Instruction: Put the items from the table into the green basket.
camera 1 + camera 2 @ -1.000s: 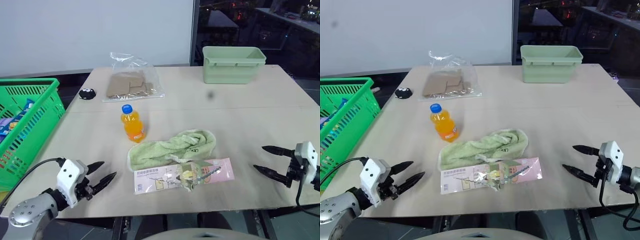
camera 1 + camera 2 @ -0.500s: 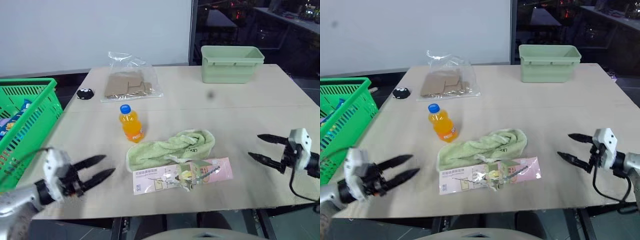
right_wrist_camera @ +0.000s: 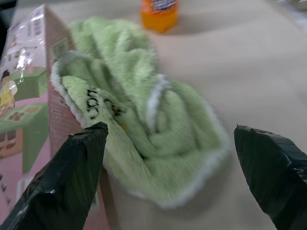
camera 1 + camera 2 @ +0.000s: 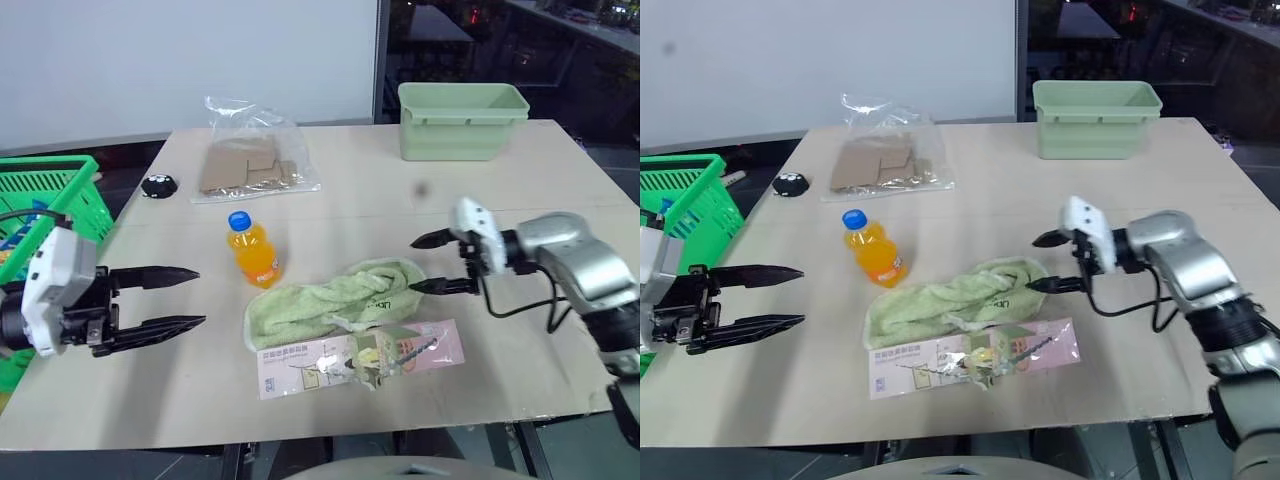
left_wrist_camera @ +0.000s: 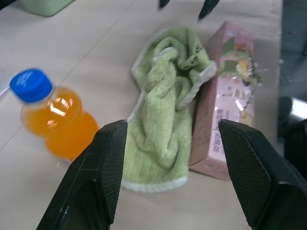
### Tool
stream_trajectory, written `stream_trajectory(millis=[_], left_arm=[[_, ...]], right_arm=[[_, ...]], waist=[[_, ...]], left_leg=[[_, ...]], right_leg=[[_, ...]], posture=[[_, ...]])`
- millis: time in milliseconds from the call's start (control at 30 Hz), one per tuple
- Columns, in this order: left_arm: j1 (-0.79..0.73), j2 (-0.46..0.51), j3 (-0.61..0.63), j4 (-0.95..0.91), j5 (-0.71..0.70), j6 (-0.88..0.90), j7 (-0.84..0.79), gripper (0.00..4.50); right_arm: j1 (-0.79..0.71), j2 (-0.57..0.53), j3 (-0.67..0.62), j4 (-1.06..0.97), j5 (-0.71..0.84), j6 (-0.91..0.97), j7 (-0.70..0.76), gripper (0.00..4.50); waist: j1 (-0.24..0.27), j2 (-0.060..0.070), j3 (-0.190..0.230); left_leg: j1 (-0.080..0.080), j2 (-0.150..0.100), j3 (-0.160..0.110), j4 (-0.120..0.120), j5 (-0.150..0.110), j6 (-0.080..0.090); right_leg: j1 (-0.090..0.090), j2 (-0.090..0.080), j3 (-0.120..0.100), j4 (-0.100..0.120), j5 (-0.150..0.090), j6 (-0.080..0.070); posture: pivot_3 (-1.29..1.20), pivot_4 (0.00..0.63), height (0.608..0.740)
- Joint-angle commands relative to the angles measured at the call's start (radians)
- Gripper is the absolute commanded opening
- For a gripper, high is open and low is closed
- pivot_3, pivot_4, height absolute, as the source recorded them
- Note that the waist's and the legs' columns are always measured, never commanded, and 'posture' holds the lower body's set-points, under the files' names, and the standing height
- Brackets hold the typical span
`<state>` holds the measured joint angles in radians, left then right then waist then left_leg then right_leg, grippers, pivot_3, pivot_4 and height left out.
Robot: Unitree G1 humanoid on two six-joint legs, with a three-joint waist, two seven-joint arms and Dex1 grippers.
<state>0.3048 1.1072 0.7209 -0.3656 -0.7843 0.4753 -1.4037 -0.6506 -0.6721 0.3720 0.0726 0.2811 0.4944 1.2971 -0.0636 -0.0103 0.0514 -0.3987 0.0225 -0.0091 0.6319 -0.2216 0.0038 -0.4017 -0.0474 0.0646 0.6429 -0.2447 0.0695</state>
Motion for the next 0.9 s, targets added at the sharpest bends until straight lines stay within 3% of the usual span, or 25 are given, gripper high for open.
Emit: stream_trajectory(millis=[33, 167, 267, 533, 733, 900], left_arm=[[0.021, -0.009, 0.042, -0.058, -0.01, 0.019, -0.025, 3.13], [0.032, -0.034, 0.055, -0.08, -0.011, 0.027, -0.017, 3.13], [0.034, -0.045, 0.055, -0.084, -0.008, 0.028, -0.019, 3.16], [0.004, -0.069, 0.003, -0.058, 0.012, -0.003, -0.022, 3.16], [-0.107, -0.061, -0.054, -0.053, -0.038, 0.019, -0.006, 3.16], [-0.237, -0.065, -0.116, -0.068, -0.122, 0.065, 0.027, 3.16]], right_arm=[[-0.068, 0.042, 0.123, 0.106, -0.148, -0.044, 0.001, 4.5], [-0.122, 0.121, 0.166, 0.226, -0.244, -0.074, -0.074, 4.5], [-0.124, 0.155, 0.125, 0.219, -0.212, -0.062, -0.059, 3.8], [-0.056, 0.098, -0.04, 0.079, -0.085, 0.063, -0.046, 0.07], [0.032, -0.075, -0.292, -0.017, 0.037, 0.161, -0.071, 0.02], [0.178, -0.309, -0.579, 0.077, 0.057, 0.175, -0.126, 0.02]], waist=[[-0.001, 0.0, 0.0], [0.001, 0.0, 0.0], [0.005, -0.001, 0.0], [0.009, -0.001, 0.0], [0.021, 0.0, 0.0], [0.023, 0.0, 0.0]], left_leg=[[0.0, 0.0, 0.0, 0.0, 0.0, 0.0], [0.0, 0.0, 0.001, 0.001, 0.0, 0.0], [0.001, 0.0, 0.0, 0.002, 0.0, 0.0], [0.001, 0.0, 0.0, 0.003, 0.0, 0.0], [0.001, -0.001, 0.001, 0.003, 0.0, 0.0], [0.001, -0.001, 0.001, 0.004, 0.0, 0.0]], right_leg=[[0.0, 0.0, 0.0, 0.0, 0.0, 0.0], [0.0, 0.0, 0.001, 0.0, 0.0, 0.0], [0.001, 0.0, 0.0, 0.003, 0.0, 0.0], [0.001, 0.0, 0.0, 0.004, 0.0, 0.0], [0.001, 0.0, 0.001, 0.003, 0.0, 0.0], [0.001, 0.0, 0.001, 0.003, 0.0, 0.0]], posture=[[0.04, 0.0, 0.74], [0.05, 0.0, 0.74], [0.04, 0.0, 0.74], [0.01, 0.0, 0.74], [-0.04, 0.0, 0.74], [-0.08, 0.0, 0.74]])
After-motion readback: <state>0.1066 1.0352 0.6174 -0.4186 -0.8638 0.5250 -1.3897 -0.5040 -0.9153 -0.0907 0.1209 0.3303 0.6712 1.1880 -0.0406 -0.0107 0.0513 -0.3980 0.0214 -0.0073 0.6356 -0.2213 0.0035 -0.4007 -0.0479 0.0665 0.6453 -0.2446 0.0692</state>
